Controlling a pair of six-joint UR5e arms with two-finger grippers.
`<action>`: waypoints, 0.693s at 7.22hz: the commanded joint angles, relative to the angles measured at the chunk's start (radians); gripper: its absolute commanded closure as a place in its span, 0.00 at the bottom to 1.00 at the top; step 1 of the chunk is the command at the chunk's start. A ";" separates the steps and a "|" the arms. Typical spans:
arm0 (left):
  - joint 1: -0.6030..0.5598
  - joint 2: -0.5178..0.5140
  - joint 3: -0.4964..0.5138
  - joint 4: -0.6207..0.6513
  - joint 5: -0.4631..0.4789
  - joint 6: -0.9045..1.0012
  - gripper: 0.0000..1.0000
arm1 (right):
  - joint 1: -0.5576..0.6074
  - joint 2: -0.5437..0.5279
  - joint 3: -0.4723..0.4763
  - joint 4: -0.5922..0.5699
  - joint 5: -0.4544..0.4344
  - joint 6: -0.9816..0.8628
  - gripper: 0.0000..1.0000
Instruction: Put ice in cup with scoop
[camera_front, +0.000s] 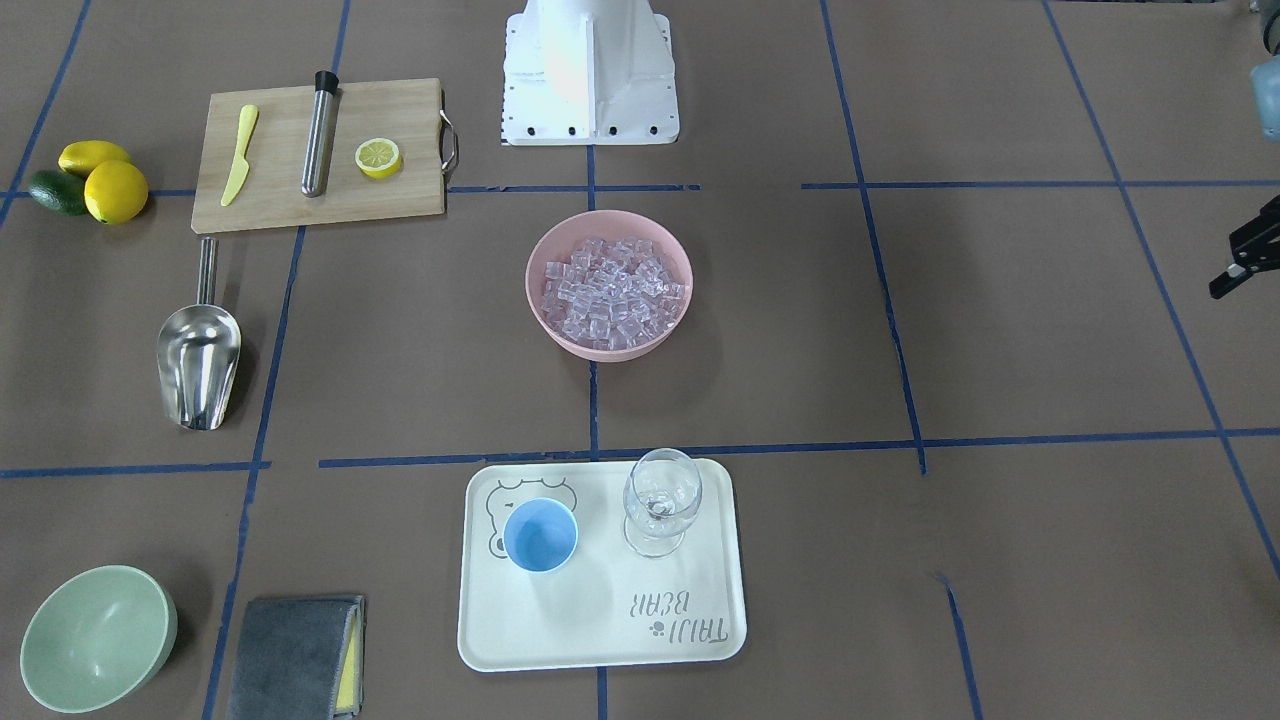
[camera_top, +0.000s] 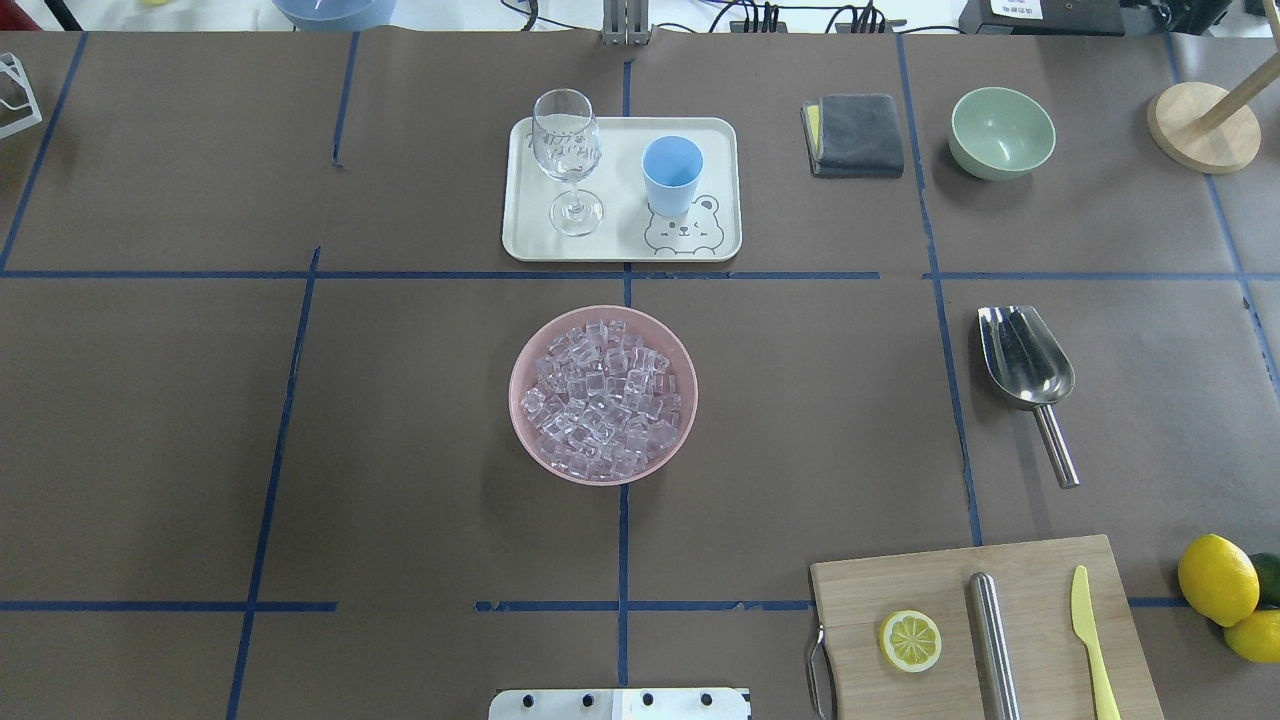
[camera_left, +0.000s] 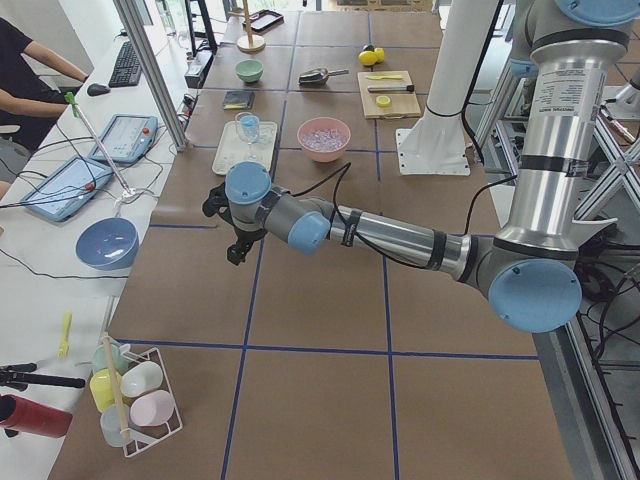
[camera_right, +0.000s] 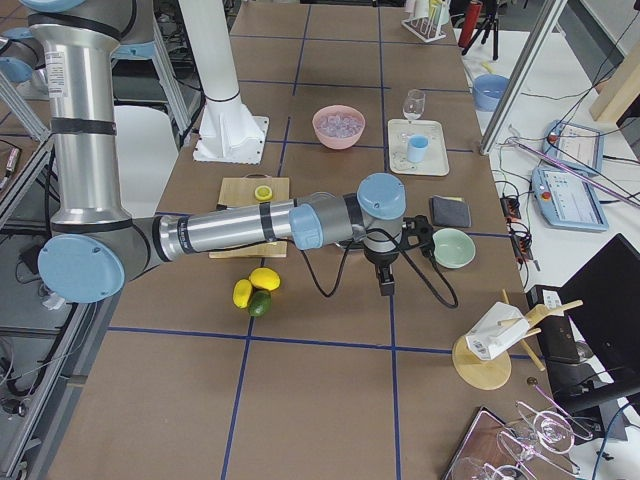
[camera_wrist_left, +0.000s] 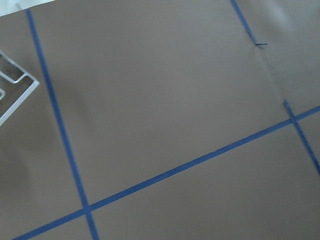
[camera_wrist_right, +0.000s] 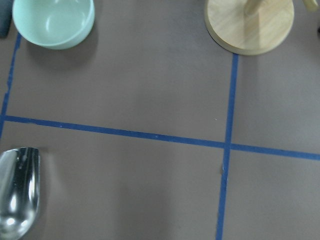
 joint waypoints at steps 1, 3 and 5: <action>0.077 -0.056 -0.015 0.001 -0.003 -0.003 0.00 | -0.093 0.019 -0.013 0.014 -0.004 0.092 0.00; 0.208 -0.110 -0.015 -0.001 0.014 -0.062 0.00 | -0.210 0.045 0.075 0.005 -0.001 0.382 0.00; 0.271 -0.165 -0.026 -0.001 0.014 -0.069 0.00 | -0.305 0.018 0.193 0.002 -0.051 0.530 0.00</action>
